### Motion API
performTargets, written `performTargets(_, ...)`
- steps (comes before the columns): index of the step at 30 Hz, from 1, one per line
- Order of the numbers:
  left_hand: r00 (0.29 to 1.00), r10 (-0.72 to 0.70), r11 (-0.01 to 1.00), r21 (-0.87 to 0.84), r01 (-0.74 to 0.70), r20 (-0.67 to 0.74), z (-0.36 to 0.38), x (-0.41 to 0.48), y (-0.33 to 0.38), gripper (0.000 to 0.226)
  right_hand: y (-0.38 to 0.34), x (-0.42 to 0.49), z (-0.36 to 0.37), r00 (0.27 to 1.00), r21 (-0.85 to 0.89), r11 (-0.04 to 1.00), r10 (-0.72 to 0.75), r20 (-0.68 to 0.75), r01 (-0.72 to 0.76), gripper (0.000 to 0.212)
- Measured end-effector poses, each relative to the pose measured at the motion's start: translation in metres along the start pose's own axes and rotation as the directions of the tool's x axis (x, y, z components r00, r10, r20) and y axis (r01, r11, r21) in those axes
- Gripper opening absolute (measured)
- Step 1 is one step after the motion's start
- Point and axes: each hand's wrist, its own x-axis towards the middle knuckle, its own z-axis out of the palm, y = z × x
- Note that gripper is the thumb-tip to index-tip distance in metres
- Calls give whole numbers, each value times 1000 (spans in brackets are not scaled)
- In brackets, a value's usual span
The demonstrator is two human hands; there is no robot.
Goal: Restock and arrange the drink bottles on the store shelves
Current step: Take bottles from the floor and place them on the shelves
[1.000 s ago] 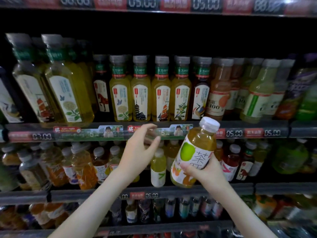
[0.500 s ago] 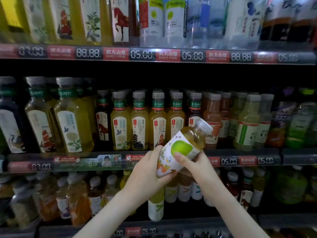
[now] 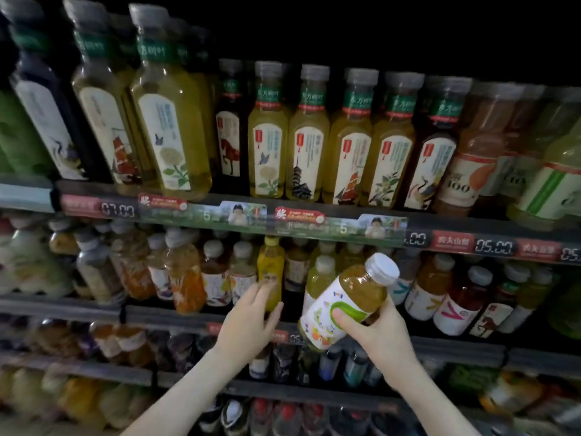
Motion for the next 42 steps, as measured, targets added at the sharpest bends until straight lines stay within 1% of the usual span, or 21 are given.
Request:
performTargets(2,992,-118,992,46,116,43,14,2,-21,50,17,2,9,999,-39,998,44,-6,-44,60)
performTargets(3,988,-143,988,60,140,52,19,7,-27,55,24,4,13,998,-56,997,61,-10,-62,62)
performTargets(5,988,-147,987,72,144,42,26,21,-37,63,39,6,21,996,-69,993,90,-22,-92,63)
performTargets(10,983,-170,981,-85,175,61,45,64,-42,82,66,9,40,989,-59,989,134,-62,-138,62)
performTargets(12,985,-175,978,-113,173,-6,55,74,-41,88,73,10,45,989,-40,990,132,-66,-135,61)
performTargets(13,978,-200,974,-116,192,-52,60,77,-40,89,76,10,47,989,-39,990,129,-72,-132,59)
performTargets(14,969,-227,971,-98,218,-98,63,80,-39,86,77,10,49,989,-43,991,126,-80,-129,57)
performTargets(16,955,-237,972,-41,233,-178,65,84,-35,73,81,11,50,989,-50,991,118,-94,-123,54)
performTargets(18,944,-290,957,-66,283,-157,62,81,-26,63,84,12,51,988,-46,991,118,-103,-123,55)
performTargets(19,941,-314,948,-96,304,-128,60,73,-20,62,85,11,51,988,-45,992,117,-104,-122,56)
performTargets(23,945,-325,922,-238,306,-45,46,24,-11,62,85,12,50,989,-40,995,86,-117,-91,56)
performTargets(26,933,-357,894,-308,324,-54,35,1,-16,56,89,14,50,989,-5,996,86,-120,-87,56)
performTargets(28,897,-436,844,-377,380,-71,27,-5,-16,57,92,17,52,989,46,995,97,-115,-92,56)
performTargets(30,842,-532,764,-477,434,-86,19,-8,-13,60,94,19,55,988,96,991,105,-116,-94,53)
performTargets(32,799,-586,721,-536,438,-135,8,-12,-10,59,94,20,58,986,118,989,109,-123,-94,53)
performTargets(34,778,-601,723,-538,433,-181,-4,-17,-9,58,92,21,64,985,97,990,114,-130,-101,55)
performTargets(36,769,-607,734,-511,447,-199,-17,-23,-11,57,89,21,71,985,37,994,109,-132,-105,55)
performTargets(38,761,-617,742,-472,476,-201,-30,-31,-16,58,88,23,83,985,-8,994,109,-130,-111,55)
performTargets(40,752,-631,741,-436,512,-190,-40,-39,-22,66,86,26,99,987,-19,993,110,-120,-113,59)
performTargets(42,747,-641,737,-412,535,-176,-47,-48,-30,62,83,32,118,988,-15,995,96,-121,-99,64)
